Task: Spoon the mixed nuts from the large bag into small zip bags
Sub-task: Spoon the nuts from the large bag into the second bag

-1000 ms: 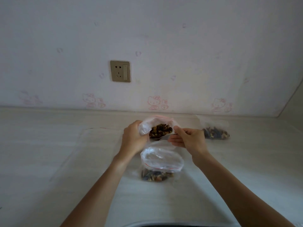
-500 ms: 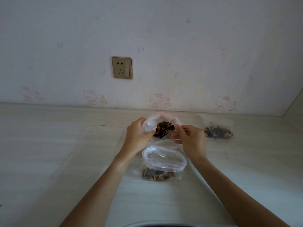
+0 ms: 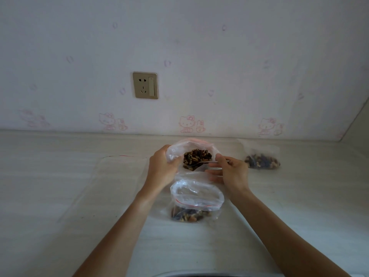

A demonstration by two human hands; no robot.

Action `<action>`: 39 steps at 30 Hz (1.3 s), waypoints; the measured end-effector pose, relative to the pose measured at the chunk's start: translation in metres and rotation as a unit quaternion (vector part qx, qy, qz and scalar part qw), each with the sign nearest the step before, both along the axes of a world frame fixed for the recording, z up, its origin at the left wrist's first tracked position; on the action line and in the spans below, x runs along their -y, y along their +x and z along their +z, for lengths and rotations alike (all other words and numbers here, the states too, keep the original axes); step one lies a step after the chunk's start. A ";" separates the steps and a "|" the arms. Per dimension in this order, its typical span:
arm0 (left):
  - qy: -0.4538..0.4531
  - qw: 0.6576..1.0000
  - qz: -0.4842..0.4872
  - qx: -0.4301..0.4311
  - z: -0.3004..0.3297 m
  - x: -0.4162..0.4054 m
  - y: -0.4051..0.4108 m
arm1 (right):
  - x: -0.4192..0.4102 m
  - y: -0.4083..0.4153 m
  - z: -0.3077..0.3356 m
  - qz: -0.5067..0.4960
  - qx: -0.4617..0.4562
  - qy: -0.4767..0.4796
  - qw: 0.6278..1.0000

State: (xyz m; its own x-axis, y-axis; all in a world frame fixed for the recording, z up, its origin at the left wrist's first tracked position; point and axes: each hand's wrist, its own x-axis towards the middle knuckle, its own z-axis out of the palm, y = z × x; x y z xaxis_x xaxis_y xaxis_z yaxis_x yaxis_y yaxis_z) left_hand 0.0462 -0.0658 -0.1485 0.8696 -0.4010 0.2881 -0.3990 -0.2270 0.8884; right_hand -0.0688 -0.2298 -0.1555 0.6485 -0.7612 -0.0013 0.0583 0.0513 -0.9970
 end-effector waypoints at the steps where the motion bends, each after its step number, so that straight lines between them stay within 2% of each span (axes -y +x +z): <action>1: 0.000 1.000 0.002 -0.004 0.000 0.000 0.000 | 0.000 -0.001 0.000 0.001 -0.001 0.005 1.000; 10: -0.013 0.999 0.024 -0.017 0.001 -0.001 0.000 | 0.005 -0.010 0.008 0.015 -0.001 -0.024 1.000; 17: 0.023 0.999 0.044 0.002 0.001 -0.006 0.002 | 0.007 -0.009 0.022 0.028 -0.016 -0.049 0.998; 23: 0.063 0.994 0.069 0.063 0.007 -0.019 0.001 | 0.009 -0.014 0.037 0.024 -0.012 -0.049 0.998; 27: 0.030 0.980 0.121 0.157 0.013 -0.038 -0.015 | 0.012 -0.025 0.050 0.030 0.008 -0.033 0.999; 30: 0.020 0.976 0.095 0.196 0.020 -0.050 -0.034 | 0.014 -0.039 0.060 0.042 0.029 -0.022 0.998; 36: 0.139 0.987 -0.003 0.087 0.013 -0.061 -0.064 | 0.011 -0.077 0.064 0.088 0.035 -0.010 0.995; 39: 0.150 0.986 -0.024 0.066 0.009 -0.059 -0.069 | 0.007 -0.094 0.057 0.109 0.015 -0.015 0.994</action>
